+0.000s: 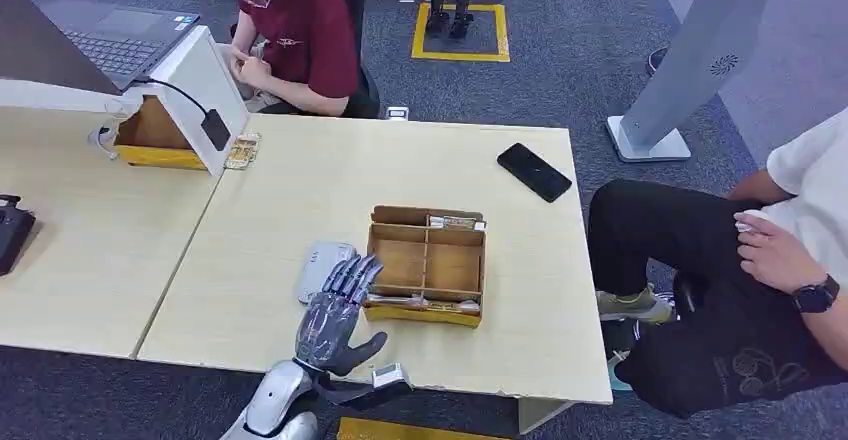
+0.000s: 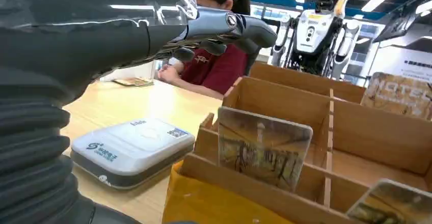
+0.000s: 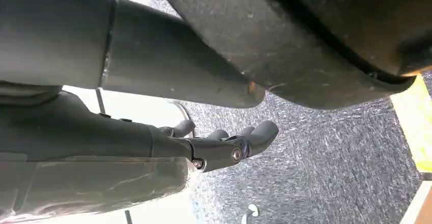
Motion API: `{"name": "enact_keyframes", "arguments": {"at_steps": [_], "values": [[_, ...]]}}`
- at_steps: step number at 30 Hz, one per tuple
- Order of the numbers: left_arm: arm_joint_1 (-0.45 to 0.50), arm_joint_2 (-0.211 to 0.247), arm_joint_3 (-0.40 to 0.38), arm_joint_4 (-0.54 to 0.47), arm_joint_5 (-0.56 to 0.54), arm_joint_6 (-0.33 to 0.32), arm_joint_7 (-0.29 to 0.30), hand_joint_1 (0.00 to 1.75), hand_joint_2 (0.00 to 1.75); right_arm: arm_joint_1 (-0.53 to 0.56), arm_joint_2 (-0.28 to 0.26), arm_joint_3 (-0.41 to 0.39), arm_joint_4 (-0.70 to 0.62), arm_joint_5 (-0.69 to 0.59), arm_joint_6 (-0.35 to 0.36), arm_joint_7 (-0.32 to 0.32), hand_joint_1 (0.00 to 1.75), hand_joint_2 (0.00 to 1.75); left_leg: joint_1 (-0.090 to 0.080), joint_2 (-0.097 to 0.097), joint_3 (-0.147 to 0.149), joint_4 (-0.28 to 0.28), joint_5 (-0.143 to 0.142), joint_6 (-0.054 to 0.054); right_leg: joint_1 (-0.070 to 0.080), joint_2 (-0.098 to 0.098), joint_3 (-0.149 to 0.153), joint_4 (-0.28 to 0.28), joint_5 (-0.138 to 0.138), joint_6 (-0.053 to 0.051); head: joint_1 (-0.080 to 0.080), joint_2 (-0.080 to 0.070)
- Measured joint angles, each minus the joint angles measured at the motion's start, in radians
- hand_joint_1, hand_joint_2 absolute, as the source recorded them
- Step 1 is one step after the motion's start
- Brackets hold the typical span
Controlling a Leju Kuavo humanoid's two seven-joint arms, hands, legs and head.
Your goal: Pass the card to the sensor for recognition and then transmit it.
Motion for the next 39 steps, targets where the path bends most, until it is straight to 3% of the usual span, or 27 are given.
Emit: {"name": "enact_keyframes", "arguments": {"at_steps": [6, 10, 27, 28, 29, 30, 39], "values": [[-0.004, 0.001, -0.001, 0.015, 0.029, 0.001, -0.031, 0.0, 1.75, 0.0, 0.0, 0.0, 0.0, 0.001, 0.0, -0.001, 0.0, 0.0, 0.0, 0.0, 0.0, 0.0, 0.0, 0.0, 0.0, 0.0, 0.0, 0.0, 0.0, 0.0, 0.0, 0.0], [-0.002, -0.002, -0.001, 0.008, 0.071, 0.001, -0.096, 0.0, 1.75, 0.0, 0.0, 0.0, 0.0, 0.007, 0.0, -0.001, 0.0, 0.0, 0.0, 0.0, 0.0, 0.0, 0.0, 0.0, 0.0, 0.0, 0.0, 0.0, 0.0, 0.0, 0.0, 0.0], [-0.035, -0.022, -0.001, 0.031, 0.061, 0.001, -0.064, 0.0, 1.75, -0.001, 0.0, 0.0, 0.0, 0.018, 0.0, -0.006, 0.0, 0.0, 0.0, 0.0, 0.0, 0.0, 0.0, 0.0, 0.0, 0.0, 0.0, 0.0, 0.0, 0.0, 0.0, 0.0], [-0.036, -0.022, -0.001, 0.032, 0.065, 0.001, -0.063, 0.16, 1.75, -0.001, 0.0, 0.0, 0.0, 0.018, 0.0, -0.006, 0.0, 0.0, 0.0, 0.0, 0.0, 0.0, 0.0, 0.0, 0.0, 0.0, 0.0, 0.0, 0.0, 0.0, 0.0, 0.0], [-0.038, -0.022, -0.001, 0.036, 0.071, 0.001, -0.063, 0.42, 1.75, -0.001, 0.0, 0.0, 0.0, 0.018, 0.0, -0.006, 0.0, 0.0, 0.0, 0.0, 0.0, 0.0, 0.0, 0.0, 0.0, 0.0, 0.0, 0.0, 0.0, 0.0, 0.0, 0.0], [-0.04, -0.022, -0.001, 0.04, 0.082, 0.001, -0.061, 1.71, 1.75, -0.001, 0.0, 0.0, 0.0, 0.018, 0.0, -0.007, 0.0, 0.0, 0.0, 0.0, 0.0, 0.0, 0.0, 0.0, 0.0, 0.0, 0.0, 0.0, 0.0, 0.0, 0.0, 0.0], [-0.07, -0.006, -0.048, 0.094, 0.205, 0.001, -0.046, 1.75, 1.75, -0.001, 0.0, 0.0, 0.0, 0.021, -0.002, -0.01, 0.0, 0.0, 0.0, 0.0, 0.0, 0.0, 0.0, 0.0, 0.0, 0.0, 0.0, 0.0, 0.0, 0.0, 0.0, 0.0]]}}
